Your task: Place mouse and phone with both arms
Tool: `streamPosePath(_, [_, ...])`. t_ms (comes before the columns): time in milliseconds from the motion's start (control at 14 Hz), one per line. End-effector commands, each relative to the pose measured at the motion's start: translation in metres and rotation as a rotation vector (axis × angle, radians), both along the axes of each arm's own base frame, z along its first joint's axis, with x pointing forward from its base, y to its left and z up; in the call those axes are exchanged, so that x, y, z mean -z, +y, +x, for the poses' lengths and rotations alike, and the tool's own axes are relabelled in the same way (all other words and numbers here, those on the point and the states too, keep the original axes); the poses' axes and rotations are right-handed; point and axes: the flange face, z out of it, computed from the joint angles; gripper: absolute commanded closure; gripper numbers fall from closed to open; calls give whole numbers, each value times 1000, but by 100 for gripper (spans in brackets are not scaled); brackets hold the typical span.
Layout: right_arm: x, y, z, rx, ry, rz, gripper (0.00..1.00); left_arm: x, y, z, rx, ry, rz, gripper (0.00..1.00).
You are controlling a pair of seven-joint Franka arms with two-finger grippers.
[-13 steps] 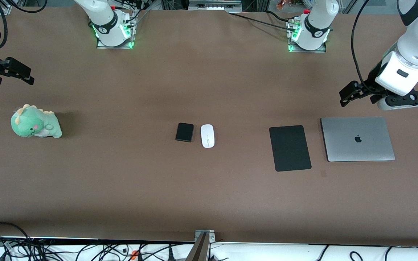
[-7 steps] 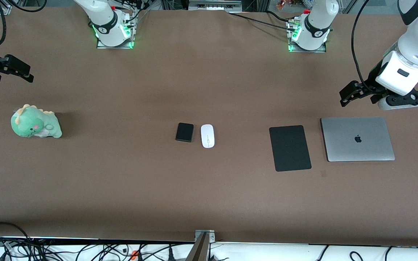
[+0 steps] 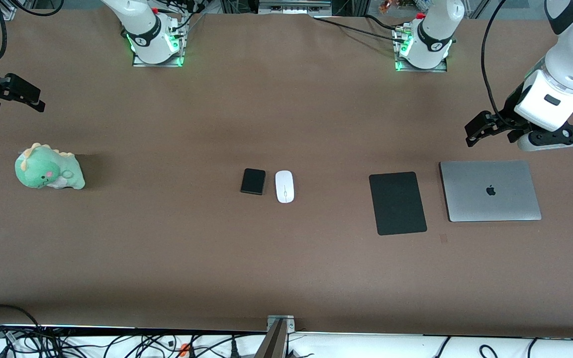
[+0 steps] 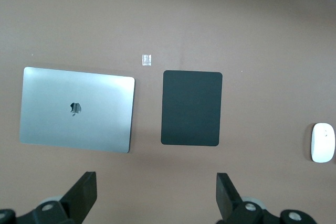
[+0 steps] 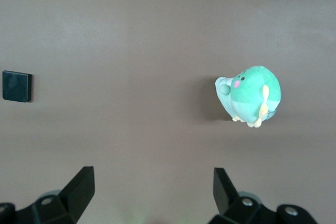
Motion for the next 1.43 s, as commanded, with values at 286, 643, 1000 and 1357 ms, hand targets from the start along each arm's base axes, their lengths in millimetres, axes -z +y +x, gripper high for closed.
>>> streamPosePath(286, [-7, -3, -11, 8, -5, -8, 0, -5, -3, 5, 4, -4, 12, 0])
streamPosePath(643, [-4, -2, -9, 6, -4, -7, 0, -6, -4, 5, 4, -6, 11, 0])
streamPosePath(1000, [-3, -3, -7, 8, -8, -9, 0, -6, -4, 5, 6, -6, 11, 0])
streamPosePath(1357, [-3, -1, -7, 5, -7, -9, 0, -6, -4, 5, 6, -6, 11, 0])
